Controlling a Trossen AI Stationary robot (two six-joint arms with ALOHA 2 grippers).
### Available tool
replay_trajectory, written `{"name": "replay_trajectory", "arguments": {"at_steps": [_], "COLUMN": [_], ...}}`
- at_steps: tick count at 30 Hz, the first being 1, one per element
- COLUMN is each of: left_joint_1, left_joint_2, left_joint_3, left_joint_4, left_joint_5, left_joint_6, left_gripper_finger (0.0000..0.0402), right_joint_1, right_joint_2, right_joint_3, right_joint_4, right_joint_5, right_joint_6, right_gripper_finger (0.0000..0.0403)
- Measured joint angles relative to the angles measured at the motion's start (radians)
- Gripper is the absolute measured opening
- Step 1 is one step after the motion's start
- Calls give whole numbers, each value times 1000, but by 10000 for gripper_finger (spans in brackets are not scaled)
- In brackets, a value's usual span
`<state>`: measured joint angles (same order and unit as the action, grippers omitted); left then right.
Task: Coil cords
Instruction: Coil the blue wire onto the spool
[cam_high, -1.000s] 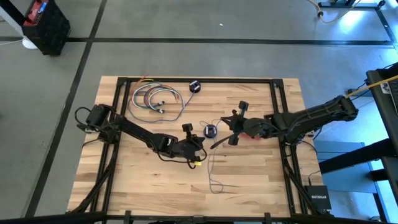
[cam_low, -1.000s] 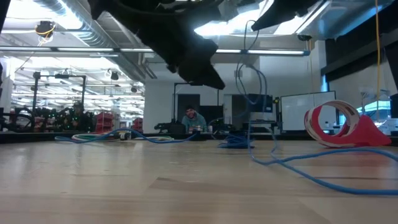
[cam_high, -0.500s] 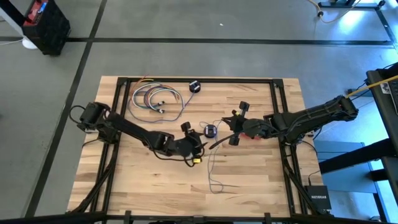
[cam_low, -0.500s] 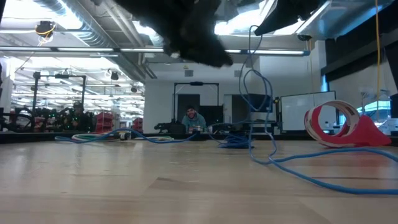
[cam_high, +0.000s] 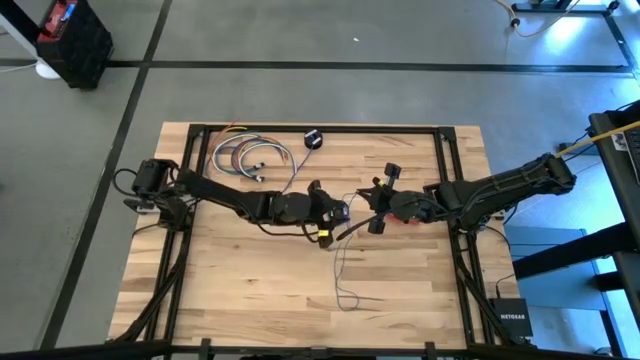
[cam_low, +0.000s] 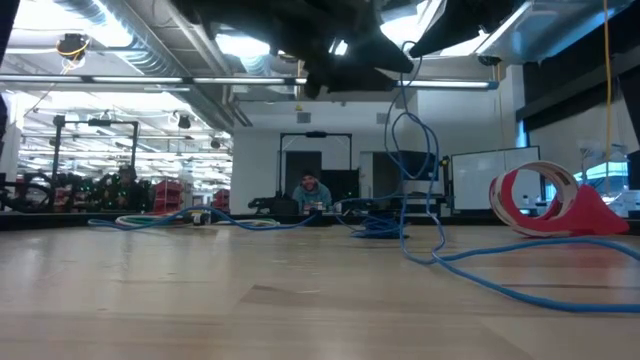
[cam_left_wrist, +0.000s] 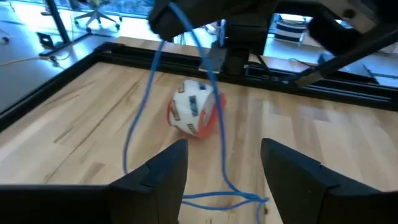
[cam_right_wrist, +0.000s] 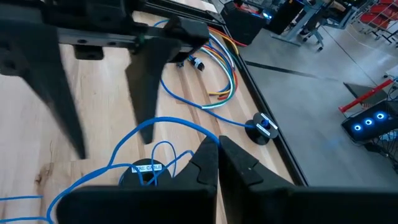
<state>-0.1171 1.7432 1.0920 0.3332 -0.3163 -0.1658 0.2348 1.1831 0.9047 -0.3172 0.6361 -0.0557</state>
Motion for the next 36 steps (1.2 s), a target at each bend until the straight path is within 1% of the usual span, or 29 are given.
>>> {"name": "replay_trajectory", "arguments": {"at_steps": [8, 9, 12, 14, 16, 17, 21, 22, 26, 28, 30, 34, 36], "left_joint_1": [17, 21, 33, 35, 34, 34, 35, 35, 35, 33, 28, 25, 25], "left_joint_2": [7, 9, 14, 15, 16, 16, 16, 16, 0, -10, -30, -67, -92], "left_joint_3": [0, 0, 0, 0, 0, 0, 0, 0, 2, 3, 4, 4, 4], "left_joint_4": [21, 32, 80, 76, 62, 63, 70, 72, 77, 88, 83, 78, 76], "left_joint_5": [3, 16, 121, 135, 138, 138, 138, 138, 138, 138, 138, 138, 138], "left_joint_6": [24, 24, 35, 38, 45, 51, 85, 95, 101, 111, 122, 143, 150], "left_gripper_finger": [194, 194, 193, 184, 157, 136, 26, 14, 6, 3, 4, 2, 2], "right_joint_1": [0, 0, 0, 0, 0, 0, 0, 0, 0, 1, 6, 45, 71], "right_joint_2": [0, 0, 0, 1, 1, 1, 1, 1, 0, -1, -4, -8, -8], "right_joint_3": [0, -1, -1, -1, -1, -1, -1, -1, 0, 19, 58, 138, 166], "right_joint_4": [0, 0, -1, 0, 0, 1, 1, -1, 11, -16, -75, -262, -338], "right_joint_5": [0, 0, -9, -16, -18, -18, -43, -61, -184, -206, -210, -191, -184], "right_joint_6": [-1, -1, -1, -1, -1, -1, -1, 3, -3, -10, 0, 61, 124], "right_gripper_finger": [5, 5, 5, 5, 5, 5, 5, 5, 10, 22, 43, 100, 130]}}
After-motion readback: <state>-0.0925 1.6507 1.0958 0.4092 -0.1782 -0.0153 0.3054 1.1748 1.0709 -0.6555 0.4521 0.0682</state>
